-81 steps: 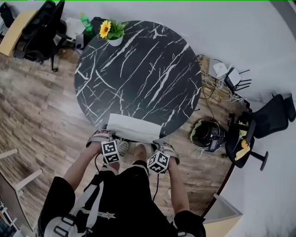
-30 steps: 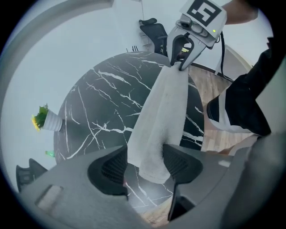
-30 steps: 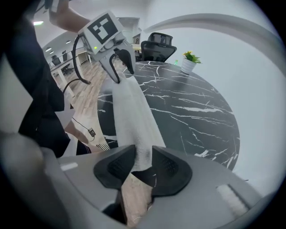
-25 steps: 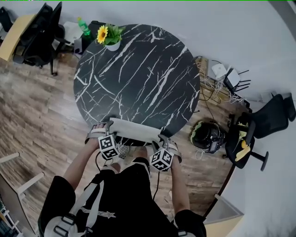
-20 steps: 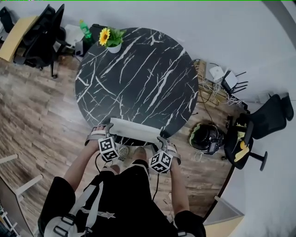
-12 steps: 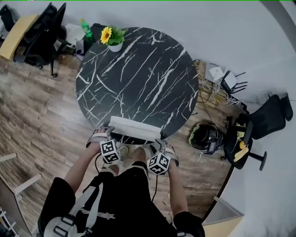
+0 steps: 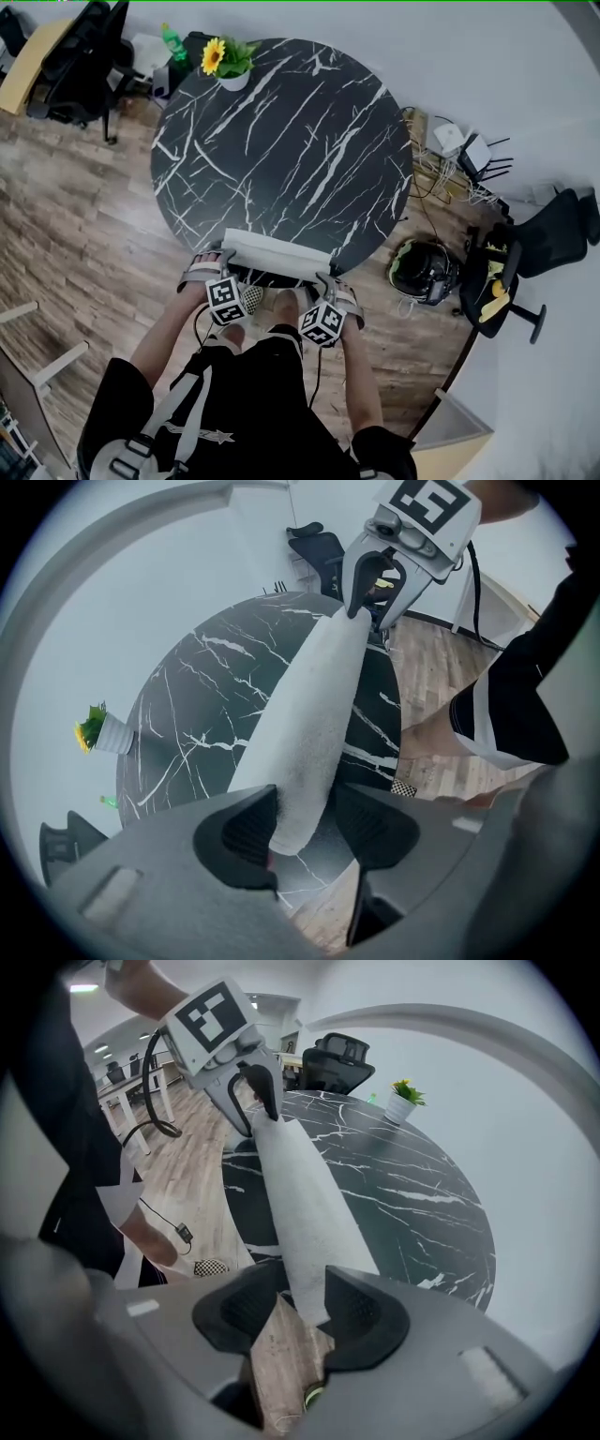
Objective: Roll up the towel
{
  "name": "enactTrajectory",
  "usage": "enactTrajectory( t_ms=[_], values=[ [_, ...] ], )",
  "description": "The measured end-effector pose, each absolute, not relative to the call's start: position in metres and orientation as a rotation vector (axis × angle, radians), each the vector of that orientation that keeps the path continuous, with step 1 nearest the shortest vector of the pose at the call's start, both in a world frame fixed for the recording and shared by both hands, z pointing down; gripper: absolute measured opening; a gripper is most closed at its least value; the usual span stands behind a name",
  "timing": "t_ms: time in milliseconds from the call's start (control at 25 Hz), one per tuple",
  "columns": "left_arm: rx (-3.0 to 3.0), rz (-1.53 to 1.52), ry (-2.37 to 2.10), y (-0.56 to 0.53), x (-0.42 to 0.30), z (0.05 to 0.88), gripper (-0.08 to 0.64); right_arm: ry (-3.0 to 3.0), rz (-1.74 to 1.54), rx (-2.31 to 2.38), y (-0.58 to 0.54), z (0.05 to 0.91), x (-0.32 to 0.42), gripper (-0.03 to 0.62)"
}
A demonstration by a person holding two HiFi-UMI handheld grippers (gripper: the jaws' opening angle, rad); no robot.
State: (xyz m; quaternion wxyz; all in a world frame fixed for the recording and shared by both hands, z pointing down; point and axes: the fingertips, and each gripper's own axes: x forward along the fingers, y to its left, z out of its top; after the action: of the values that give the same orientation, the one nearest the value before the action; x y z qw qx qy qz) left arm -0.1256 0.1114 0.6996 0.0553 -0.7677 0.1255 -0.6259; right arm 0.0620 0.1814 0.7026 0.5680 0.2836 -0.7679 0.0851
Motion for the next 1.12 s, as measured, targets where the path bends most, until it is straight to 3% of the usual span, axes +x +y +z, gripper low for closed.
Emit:
enactTrajectory(
  t_ms=[280, 520, 1120],
  values=[
    [-2.273, -1.908, 0.337, 0.11, -0.126, 0.706, 0.167, -1.781, 0.141, 0.668, 0.176, 0.708, 0.066, 0.117],
    [-2.252, -1.878, 0.344, 0.112, -0.126, 0.701, 0.074, -1.767, 0.114, 0.666, 0.179, 0.705, 0.064, 0.063],
    [-2.295, -1.988, 0.222, 0.132, -0.135, 0.694, 0.074, -1.786, 0.268, 0.598, 0.197, 0.692, 0.056, 0.058]
  ],
)
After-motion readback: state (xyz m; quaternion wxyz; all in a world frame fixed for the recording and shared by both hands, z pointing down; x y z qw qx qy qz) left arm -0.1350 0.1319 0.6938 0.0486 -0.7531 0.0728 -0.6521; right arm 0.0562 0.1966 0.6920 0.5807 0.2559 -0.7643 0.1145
